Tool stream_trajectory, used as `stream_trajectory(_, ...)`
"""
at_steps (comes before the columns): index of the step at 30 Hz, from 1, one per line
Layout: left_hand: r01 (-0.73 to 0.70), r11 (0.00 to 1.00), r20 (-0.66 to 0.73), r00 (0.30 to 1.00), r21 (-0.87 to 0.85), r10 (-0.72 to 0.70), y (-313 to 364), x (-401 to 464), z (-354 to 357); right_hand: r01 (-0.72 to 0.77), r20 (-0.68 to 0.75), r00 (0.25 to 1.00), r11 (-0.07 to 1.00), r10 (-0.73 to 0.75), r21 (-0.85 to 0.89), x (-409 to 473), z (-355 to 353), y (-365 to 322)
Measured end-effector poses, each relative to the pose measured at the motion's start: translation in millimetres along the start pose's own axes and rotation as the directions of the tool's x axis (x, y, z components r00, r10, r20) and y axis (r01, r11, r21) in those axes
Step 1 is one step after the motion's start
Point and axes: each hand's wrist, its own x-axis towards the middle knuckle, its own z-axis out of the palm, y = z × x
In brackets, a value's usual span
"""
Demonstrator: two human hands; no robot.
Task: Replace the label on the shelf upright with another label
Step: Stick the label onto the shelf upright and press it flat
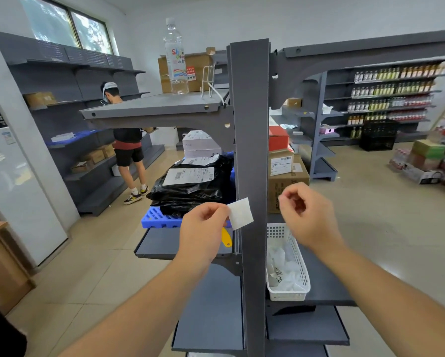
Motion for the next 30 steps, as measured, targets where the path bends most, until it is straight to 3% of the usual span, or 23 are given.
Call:
stream_trajectory(4, -0.038, 0.999, 0.032, 0.999, -0.029, 0.039, 8, -2, 10, 0.237, 0.179, 0.960, 0.965, -0.215, -0.111, -3, -1, -35)
stream_trajectory(10, -0.087, 0.994, 0.085, 0.992, -0.067, 0.093, 19, -6, 19, 0.266, 0.211, 0.952, 0.942, -0.223, -0.207, -3, 5, -47)
stream_trajectory(19, -0.123, 0.980, 0.134, 0.980, -0.158, 0.145, 32, -10, 19, 0.144, 0.124, 0.984, 0.979, -0.127, -0.145, 8, 4, -58)
stream_trajectory(25, -0.136, 0.982, 0.018, 0.990, -0.134, 0.140, 36, 5, 13, -0.100, 0.012, 0.995, 0.983, 0.100, 0.151, 21, 4, -59)
stream_trajectory(30, -0.150, 0.986, 0.082, 0.984, -0.077, 0.156, 44, 16, 12, -0.181, 0.023, 0.983, 0.943, 0.182, 0.279, 33, 5, -57)
